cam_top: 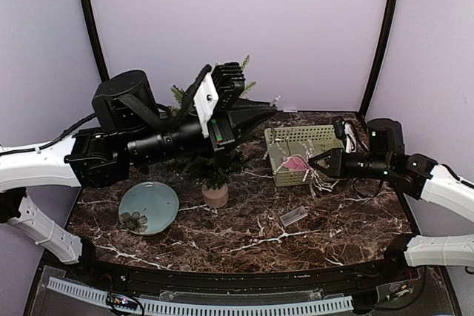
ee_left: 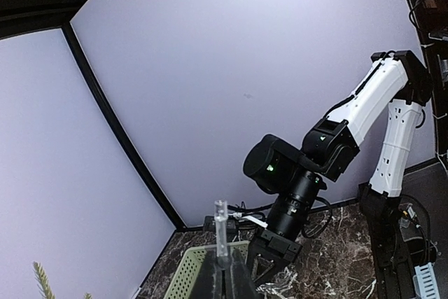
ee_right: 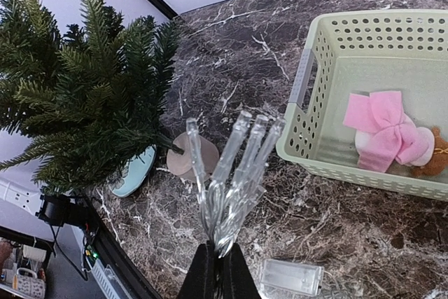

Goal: Decorate the small christmas tree

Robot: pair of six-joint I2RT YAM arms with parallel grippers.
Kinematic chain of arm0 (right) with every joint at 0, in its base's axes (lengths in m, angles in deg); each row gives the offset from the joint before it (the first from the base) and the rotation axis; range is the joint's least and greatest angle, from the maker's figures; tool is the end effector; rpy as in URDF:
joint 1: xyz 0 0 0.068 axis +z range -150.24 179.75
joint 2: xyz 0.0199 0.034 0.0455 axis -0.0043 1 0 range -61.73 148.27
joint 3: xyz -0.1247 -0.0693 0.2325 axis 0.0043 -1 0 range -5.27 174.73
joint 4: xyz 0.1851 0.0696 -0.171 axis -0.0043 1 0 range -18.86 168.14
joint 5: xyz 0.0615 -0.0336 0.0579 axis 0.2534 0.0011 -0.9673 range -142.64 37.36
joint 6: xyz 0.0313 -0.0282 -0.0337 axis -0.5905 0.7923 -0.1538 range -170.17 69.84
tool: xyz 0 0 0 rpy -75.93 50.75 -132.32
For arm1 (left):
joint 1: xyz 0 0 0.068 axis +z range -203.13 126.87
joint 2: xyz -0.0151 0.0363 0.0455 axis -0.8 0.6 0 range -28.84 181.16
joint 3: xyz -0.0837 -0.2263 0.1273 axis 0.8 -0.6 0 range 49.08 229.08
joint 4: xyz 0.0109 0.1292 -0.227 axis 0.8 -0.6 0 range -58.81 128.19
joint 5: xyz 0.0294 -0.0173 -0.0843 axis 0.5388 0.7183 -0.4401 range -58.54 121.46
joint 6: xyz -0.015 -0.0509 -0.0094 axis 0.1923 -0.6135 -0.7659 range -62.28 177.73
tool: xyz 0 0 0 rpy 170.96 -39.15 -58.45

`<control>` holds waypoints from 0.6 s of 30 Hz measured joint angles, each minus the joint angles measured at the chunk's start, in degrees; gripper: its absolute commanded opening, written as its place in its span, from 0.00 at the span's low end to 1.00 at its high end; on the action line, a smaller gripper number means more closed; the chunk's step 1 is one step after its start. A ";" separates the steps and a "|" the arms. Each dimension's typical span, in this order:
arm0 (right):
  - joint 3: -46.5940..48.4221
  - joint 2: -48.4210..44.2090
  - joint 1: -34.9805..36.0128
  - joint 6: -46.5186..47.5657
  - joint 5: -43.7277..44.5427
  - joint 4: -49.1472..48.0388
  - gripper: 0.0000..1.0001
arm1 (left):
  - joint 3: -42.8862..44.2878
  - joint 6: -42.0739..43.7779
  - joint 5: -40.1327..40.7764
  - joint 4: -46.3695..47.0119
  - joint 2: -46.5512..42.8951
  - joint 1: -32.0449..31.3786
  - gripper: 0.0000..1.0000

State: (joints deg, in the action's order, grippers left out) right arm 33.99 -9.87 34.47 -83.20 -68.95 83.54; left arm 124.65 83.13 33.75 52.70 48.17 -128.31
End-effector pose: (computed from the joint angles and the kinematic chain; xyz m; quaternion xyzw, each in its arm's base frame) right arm 0.1646 0.1263 0.2805 -0.0884 0.8337 0.3958 0.3749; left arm 0.0816 -0.3029 0.4493 0.4685 0.4094 -0.3182 0.7153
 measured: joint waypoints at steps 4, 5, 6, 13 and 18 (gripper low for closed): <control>-1.73 -0.35 -0.52 0.20 0.50 -0.02 0.00 | 0.02 -0.11 0.22 -0.02 -0.07 0.00 0.00; -2.32 -0.33 -0.66 0.24 0.72 -0.02 0.00 | 0.04 -0.13 0.17 -0.02 -0.11 0.00 0.00; -2.97 -0.31 -0.81 0.39 1.01 0.00 0.00 | 0.15 -0.13 0.15 -0.04 -0.15 0.00 0.00; -7.28 2.10 -2.89 0.63 2.16 -0.63 0.01 | 2.82 -0.33 -1.01 -0.61 -0.28 0.00 0.00; -8.33 2.36 -3.15 1.20 1.01 -2.54 0.57 | 4.94 -0.37 -0.55 -1.29 -0.39 0.00 0.00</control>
State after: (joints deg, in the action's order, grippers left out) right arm 25.67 -7.51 31.33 -82.00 -67.95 81.01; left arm 129.59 82.76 33.20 51.41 47.78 -128.31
